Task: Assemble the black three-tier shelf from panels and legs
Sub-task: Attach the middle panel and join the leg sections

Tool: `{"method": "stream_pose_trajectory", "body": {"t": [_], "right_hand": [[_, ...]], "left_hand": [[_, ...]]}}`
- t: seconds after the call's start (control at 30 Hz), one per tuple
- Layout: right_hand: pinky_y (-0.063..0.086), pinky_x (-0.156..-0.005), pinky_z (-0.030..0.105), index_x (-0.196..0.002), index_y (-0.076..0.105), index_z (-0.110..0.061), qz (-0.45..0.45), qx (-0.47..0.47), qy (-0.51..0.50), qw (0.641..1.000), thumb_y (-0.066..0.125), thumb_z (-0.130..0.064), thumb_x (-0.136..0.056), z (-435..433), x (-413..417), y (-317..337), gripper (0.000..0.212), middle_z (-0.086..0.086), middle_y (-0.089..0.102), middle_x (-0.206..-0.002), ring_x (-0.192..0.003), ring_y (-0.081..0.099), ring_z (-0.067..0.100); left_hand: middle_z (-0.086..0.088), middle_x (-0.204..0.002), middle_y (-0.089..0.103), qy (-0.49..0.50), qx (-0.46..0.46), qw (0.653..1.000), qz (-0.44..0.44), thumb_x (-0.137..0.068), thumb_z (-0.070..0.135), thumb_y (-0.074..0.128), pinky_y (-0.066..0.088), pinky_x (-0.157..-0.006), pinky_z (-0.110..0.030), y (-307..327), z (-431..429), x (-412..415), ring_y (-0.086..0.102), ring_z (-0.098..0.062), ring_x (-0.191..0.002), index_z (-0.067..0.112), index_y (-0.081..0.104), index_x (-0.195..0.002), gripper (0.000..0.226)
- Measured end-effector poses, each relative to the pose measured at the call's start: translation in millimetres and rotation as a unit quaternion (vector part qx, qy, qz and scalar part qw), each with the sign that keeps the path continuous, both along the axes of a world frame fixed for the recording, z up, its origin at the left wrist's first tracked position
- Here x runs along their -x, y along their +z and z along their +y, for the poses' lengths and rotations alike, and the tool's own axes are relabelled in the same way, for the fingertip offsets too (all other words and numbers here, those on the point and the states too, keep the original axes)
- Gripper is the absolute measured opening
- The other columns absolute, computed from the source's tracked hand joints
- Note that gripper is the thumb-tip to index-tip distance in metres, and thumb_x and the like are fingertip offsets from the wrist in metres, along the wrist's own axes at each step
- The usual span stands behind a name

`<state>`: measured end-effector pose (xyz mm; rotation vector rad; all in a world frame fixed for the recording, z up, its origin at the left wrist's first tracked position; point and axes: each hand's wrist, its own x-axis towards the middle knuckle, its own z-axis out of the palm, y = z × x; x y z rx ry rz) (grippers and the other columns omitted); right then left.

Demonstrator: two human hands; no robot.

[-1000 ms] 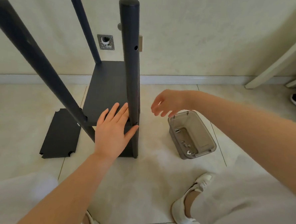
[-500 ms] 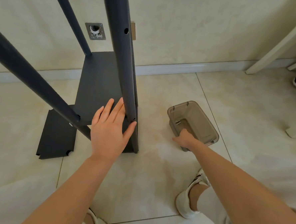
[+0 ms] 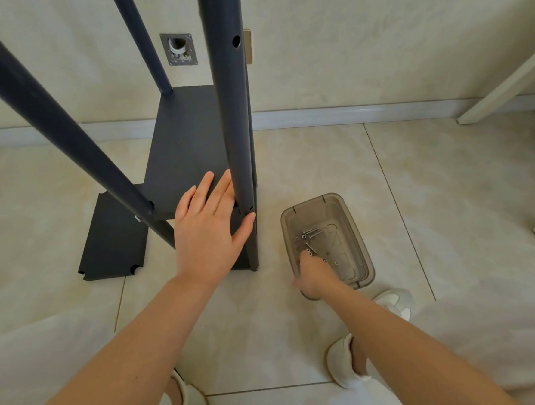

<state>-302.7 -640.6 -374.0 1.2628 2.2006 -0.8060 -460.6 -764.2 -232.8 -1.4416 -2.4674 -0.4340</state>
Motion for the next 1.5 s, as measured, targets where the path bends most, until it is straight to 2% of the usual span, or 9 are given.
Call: {"method": "stream_pose_trajectory", "body": {"t": [0.17, 0.3, 0.5, 0.7, 0.87, 1.03, 1.2, 1.37, 1.5], "right_hand": [[0.046, -0.073, 0.037, -0.132, 0.037, -0.007, -0.013, -0.001, 0.051, 0.999, 0.063, -0.025, -0.089, -20.8, 1.4, 3.0, 0.054, 0.013, 0.059, -0.116, -0.101, 0.060, 0.032], [0.050, -0.070, 0.037, -0.134, 0.037, -0.008, -0.022, 0.057, 0.075, 0.995, 0.068, -0.033, -0.085, -35.7, 6.0, 8.3, 0.063, 0.013, 0.058, -0.116, -0.096, 0.061, 0.031], [0.062, -0.075, 0.043, -0.116, 0.055, -0.004, 0.016, 0.215, 0.017, 0.976, 0.055, -0.010, -0.096, -45.9, 13.9, 2.2, 0.022, 0.020, 0.064, -0.108, -0.077, 0.075, 0.029], [0.059, -0.078, 0.035, -0.114, 0.062, 0.000, 0.004, 0.116, 0.041, 0.992, 0.050, -0.007, -0.096, -22.4, 12.3, -10.2, 0.022, 0.016, 0.071, -0.097, -0.082, 0.071, 0.026], [0.048, -0.072, 0.034, -0.126, 0.052, 0.002, -0.027, 0.108, 0.023, 0.993, 0.047, -0.001, -0.094, -9.2, 9.9, -31.7, 0.032, 0.022, 0.061, -0.120, -0.099, 0.062, 0.032], [0.046, -0.053, 0.028, -0.141, 0.039, -0.003, -0.024, 0.122, 0.014, 0.992, 0.049, -0.007, -0.098, -11.9, 19.1, -58.6, 0.045, 0.021, 0.060, -0.121, -0.073, 0.058, 0.023], [0.049, -0.090, 0.038, -0.140, 0.044, -0.007, 0.026, 0.100, 0.016, 0.995, 0.052, -0.012, -0.098, -10.2, 29.5, -80.6, 0.043, 0.019, 0.056, -0.133, -0.115, 0.058, 0.033], [0.044, -0.080, 0.034, -0.124, 0.053, -0.009, 0.081, 0.025, 0.000, 0.996, 0.050, -0.028, -0.101, -12.7, 32.4, -92.6, 0.030, 0.014, 0.056, -0.125, -0.108, 0.058, 0.030], [0.048, -0.083, 0.038, -0.131, 0.049, -0.008, 0.046, -0.022, 0.040, 0.998, 0.055, -0.016, -0.098, -17.9, 38.1, -96.6, 0.034, 0.014, 0.054, -0.131, -0.112, 0.058, 0.031]], "left_hand": [[-0.008, -0.144, 0.058, 0.001, -0.008, 1.000, 0.000, -0.096, 0.046, 0.062, 0.025, -0.117, -0.044, 1.2, 0.2, -1.0, 0.044, -0.031, -0.143, 0.011, 0.061, -0.137, 0.054], [-0.009, -0.145, 0.058, 0.003, -0.006, 1.000, -0.006, -0.096, 0.045, 0.063, 0.028, -0.118, -0.047, 4.0, 0.1, -3.2, 0.043, -0.032, -0.143, 0.010, 0.060, -0.138, 0.055], [-0.008, -0.148, 0.055, 0.008, 0.004, 0.999, -0.032, -0.097, 0.045, 0.061, 0.025, -0.120, -0.048, 7.4, 0.4, -6.1, 0.039, -0.031, -0.146, 0.011, 0.058, -0.141, 0.055], [-0.008, -0.146, 0.056, 0.008, -0.013, 1.000, -0.027, -0.096, 0.045, 0.062, 0.025, -0.119, -0.047, 3.6, 1.6, -5.1, 0.042, -0.031, -0.144, 0.012, 0.060, -0.138, 0.054], [-0.010, -0.138, 0.063, -0.003, -0.045, 0.999, 0.004, -0.093, 0.041, 0.069, 0.032, -0.114, -0.048, -3.9, 2.3, -0.7, 0.051, -0.034, -0.137, 0.010, 0.066, -0.130, 0.048], [-0.011, -0.131, 0.067, -0.007, -0.065, 0.998, 0.026, -0.092, 0.043, 0.064, 0.036, -0.111, -0.050, -10.6, 2.3, 2.6, 0.056, -0.036, -0.131, 0.008, 0.068, -0.124, 0.048], [-0.010, -0.129, 0.068, -0.006, -0.067, 0.997, 0.025, -0.093, 0.045, 0.060, 0.038, -0.109, -0.050, -15.0, 1.6, 4.1, 0.056, -0.034, -0.131, 0.009, 0.068, -0.124, 0.049], [-0.009, -0.131, 0.068, -0.009, -0.060, 0.998, 0.025, -0.094, 0.049, 0.052, 0.039, -0.109, -0.051, -17.0, 2.3, 4.9, 0.055, -0.033, -0.132, 0.010, 0.066, -0.127, 0.053], [-0.008, -0.132, 0.067, -0.013, -0.069, 0.997, 0.033, -0.094, 0.048, 0.052, 0.037, -0.109, -0.048, -20.3, 1.0, 6.1, 0.055, -0.032, -0.132, 0.011, 0.066, -0.125, 0.050]]}}
